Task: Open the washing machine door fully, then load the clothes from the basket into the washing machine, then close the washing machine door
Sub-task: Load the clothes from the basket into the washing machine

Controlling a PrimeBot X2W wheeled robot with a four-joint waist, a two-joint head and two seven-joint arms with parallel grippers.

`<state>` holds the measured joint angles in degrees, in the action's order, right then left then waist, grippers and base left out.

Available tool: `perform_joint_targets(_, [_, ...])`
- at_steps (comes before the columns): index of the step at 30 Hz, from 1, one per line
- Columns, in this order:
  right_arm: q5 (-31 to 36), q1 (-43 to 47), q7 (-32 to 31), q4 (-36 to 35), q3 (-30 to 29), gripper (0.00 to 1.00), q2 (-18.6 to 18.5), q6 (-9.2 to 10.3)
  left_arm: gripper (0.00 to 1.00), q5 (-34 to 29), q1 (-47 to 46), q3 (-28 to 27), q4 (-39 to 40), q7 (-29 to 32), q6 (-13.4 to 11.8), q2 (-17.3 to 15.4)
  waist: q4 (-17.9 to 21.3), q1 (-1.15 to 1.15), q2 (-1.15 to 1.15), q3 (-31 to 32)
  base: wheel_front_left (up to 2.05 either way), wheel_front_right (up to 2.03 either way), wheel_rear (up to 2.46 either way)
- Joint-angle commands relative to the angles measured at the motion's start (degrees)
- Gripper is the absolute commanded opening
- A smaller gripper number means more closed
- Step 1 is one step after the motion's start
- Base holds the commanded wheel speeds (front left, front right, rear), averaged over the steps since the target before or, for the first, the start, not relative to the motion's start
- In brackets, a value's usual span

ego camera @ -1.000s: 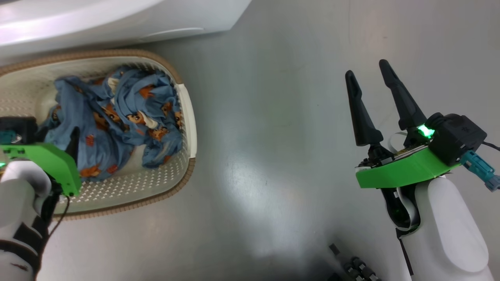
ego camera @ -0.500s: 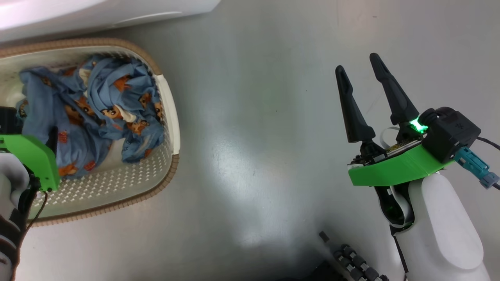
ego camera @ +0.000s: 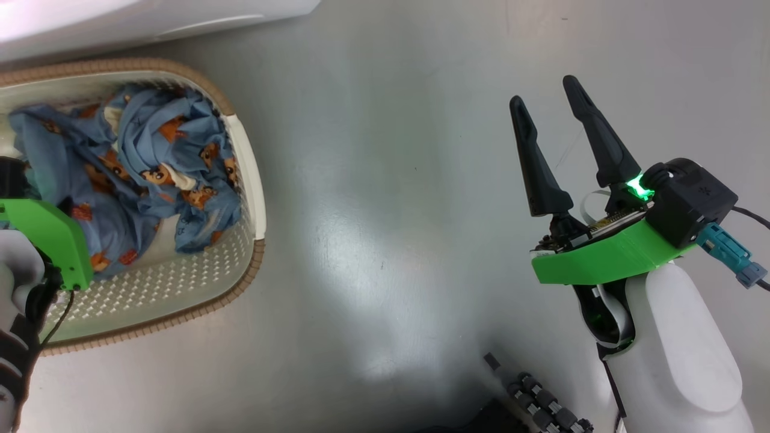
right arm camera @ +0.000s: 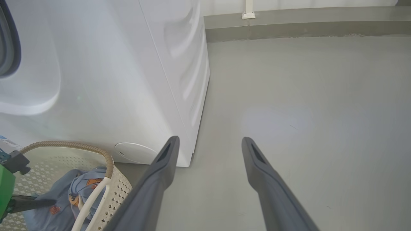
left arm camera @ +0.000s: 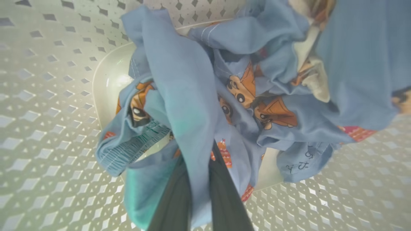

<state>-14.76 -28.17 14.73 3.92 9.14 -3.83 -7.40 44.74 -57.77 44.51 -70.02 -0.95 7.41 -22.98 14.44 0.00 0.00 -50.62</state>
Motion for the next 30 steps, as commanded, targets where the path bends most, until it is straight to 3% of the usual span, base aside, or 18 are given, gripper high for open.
perform_joint_targets(1, [-0.4, 1.8, 0.3, -1.3, 1.0, 1.00, 0.2, -0.09, 0.00, 0.7, 1.0, -0.8, 0.3, -0.5, 0.1, -2.6, -0.2, 0.00, 0.00, 0.4, 0.00, 0.00, 0.00])
perform_joint_targets(21, [-0.5, 5.7, 0.3, 1.8, -2.8, 1.00, -2.7, -0.09, 0.00, 12.0, 8.9, -4.7, 3.4, -13.8, 0.1, 1.7, -6.0, 0.00, 0.00, 14.5, 0.00, 0.00, 0.00])
perform_joint_targets(25, [-0.6, 7.7, 0.3, 2.5, -4.0, 1.00, -3.4, -0.09, 0.00, 11.3, 10.8, -7.6, 6.9, -14.0, 0.1, 1.4, -7.5, 0.00, 0.00, 18.0, 0.00, 0.00, 0.00])
perform_joint_targets(30, [-0.6, 10.1, 0.3, 3.1, -5.0, 1.00, -4.0, -0.09, 0.00, 6.0, 15.4, -14.9, 13.1, -14.0, 0.1, 1.4, -9.0, 0.00, 0.00, 22.4, 0.00, 0.00, 0.00])
